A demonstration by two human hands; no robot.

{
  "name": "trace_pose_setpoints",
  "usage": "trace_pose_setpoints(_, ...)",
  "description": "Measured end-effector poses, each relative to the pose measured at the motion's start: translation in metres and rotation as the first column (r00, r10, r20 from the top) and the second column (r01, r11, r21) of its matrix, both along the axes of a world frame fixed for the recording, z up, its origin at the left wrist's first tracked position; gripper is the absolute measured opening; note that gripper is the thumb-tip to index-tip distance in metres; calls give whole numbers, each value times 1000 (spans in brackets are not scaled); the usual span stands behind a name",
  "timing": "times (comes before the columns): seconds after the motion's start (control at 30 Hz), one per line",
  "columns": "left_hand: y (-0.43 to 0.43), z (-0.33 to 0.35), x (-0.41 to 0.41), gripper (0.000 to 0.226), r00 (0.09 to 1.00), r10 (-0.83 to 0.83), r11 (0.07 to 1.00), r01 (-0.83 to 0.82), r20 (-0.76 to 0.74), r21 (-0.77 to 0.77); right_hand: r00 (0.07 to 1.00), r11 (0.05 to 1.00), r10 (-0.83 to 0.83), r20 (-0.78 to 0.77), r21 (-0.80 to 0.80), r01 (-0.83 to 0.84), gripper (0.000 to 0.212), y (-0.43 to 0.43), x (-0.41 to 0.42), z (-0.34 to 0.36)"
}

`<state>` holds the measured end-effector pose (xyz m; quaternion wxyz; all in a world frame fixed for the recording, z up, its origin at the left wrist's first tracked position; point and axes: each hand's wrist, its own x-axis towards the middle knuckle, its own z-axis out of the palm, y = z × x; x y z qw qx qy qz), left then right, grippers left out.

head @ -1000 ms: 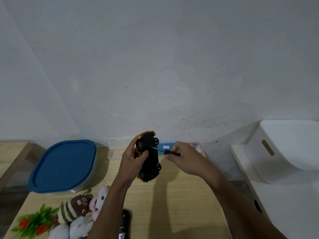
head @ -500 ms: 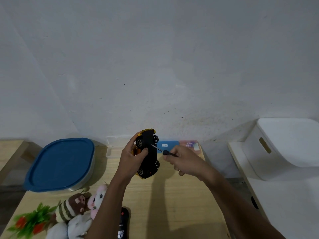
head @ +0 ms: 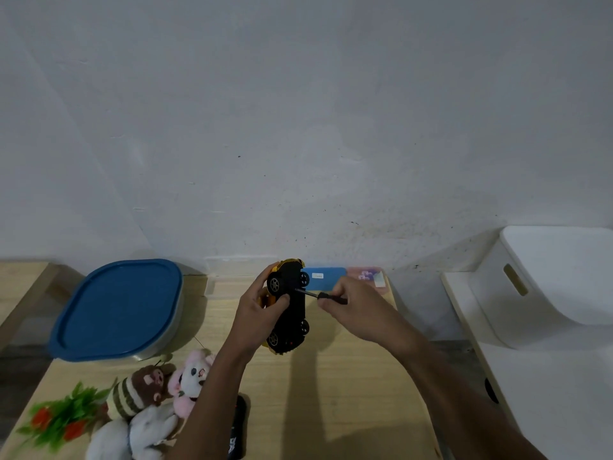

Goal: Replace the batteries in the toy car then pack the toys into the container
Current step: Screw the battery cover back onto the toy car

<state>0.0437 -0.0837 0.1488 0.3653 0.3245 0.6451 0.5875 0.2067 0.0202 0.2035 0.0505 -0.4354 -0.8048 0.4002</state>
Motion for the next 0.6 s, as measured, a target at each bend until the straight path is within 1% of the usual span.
trace_pose_setpoints(0.03, 0, 0, 1, 56, 1000, 8, 1000, -8, 1, 0, 1000, 998, -9, -20, 58, 10, 24, 0, -1, -2)
trace_pose_setpoints(0.07, 1, 0, 2, 56, 1000, 15, 1000, -15, 0, -4, 999, 997, -13, -30, 70, 15, 27, 0, -2, -3)
trace_pose_setpoints(0.1, 1, -1, 2, 57, 1000, 19, 1000, -19, -5, -9, 999, 999, -18, -40, 27, 19, 29, 0, -3, -3)
trace_pose_setpoints(0.13, 1, -2, 3, 59, 1000, 25, 1000, -25, -10, -11, 997, 995, -43, -60, -96, 37, 32, 0, -4, -3)
trace_pose_setpoints(0.17, 1, -2, 2, 60, 999, 35, 999, -35, -10, -10, 990, 950, -108, -86, -301, 78, 33, 2, -5, -4)
trace_pose_setpoints(0.2, 1, -3, 2, 61, 999, 48, 999, -48, -3, -7, 972, 828, -213, -96, -545, 127, 32, 5, -6, -5)
trace_pose_setpoints(0.23, 0, -3, 1, 61, 998, 61, 998, -61, 5, 1, 946, 645, -315, -72, -748, 158, 30, 9, -7, -7)
trace_pose_setpoints(0.27, -1, -3, 0, 60, 997, 71, 997, -71, 12, 9, 920, 455, -391, -27, -874, 169, 29, 13, -7, -11)
trace_pose_setpoints(0.3, -1, -3, 0, 58, 997, 76, 997, -76, 16, 15, 899, 295, -438, 11, -943, 156, 29, 16, -7, -15)
trace_pose_setpoints(0.33, -1, -3, -1, 56, 997, 80, 997, -80, 20, 17, 883, 168, -468, 35, -977, 128, 29, 18, -8, -19)
trace_pose_setpoints(0.37, -2, -3, -1, 55, 996, 81, 996, -81, 24, 19, 873, 70, -485, 46, -993, 91, 29, 20, -8, -23)
trace_pose_setpoints(0.4, -1, -3, -2, 54, 996, 83, 996, -83, 25, 20, 866, 0, -497, 49, -998, 56, 28, 20, -8, -26)
trace_pose_setpoints(0.43, -1, -3, -3, 54, 996, 86, 996, -86, 26, 20, 864, -36, -502, 41, -999, 27, 28, 20, -8, -28)
trace_pose_setpoints(0.47, 0, -3, -4, 54, 996, 90, 996, -90, 27, 17, 866, -35, -499, 26, -999, 10, 28, 19, -7, -29)
trace_pose_setpoints(0.5, 0, -4, -4, 55, 995, 93, 996, -94, 26, 13, 877, 5, -481, 7, -1000, 11, 28, 19, -7, -28)
trace_pose_setpoints(0.53, 1, -4, -5, 55, 995, 97, 995, -97, 24, 6, 893, 85, -449, -12, -996, 29, 28, 18, -7, -28)
trace_pose_setpoints(0.57, 2, -4, -6, 55, 995, 101, 995, -101, 21, 0, 914, 198, -405, -32, -979, 53, 29, 17, -6, -27)
trace_pose_setpoints(0.6, 2, -4, -6, 56, 994, 107, 994, -107, 18, -6, 934, 333, -355, -48, -940, 79, 30, 15, -6, -27)
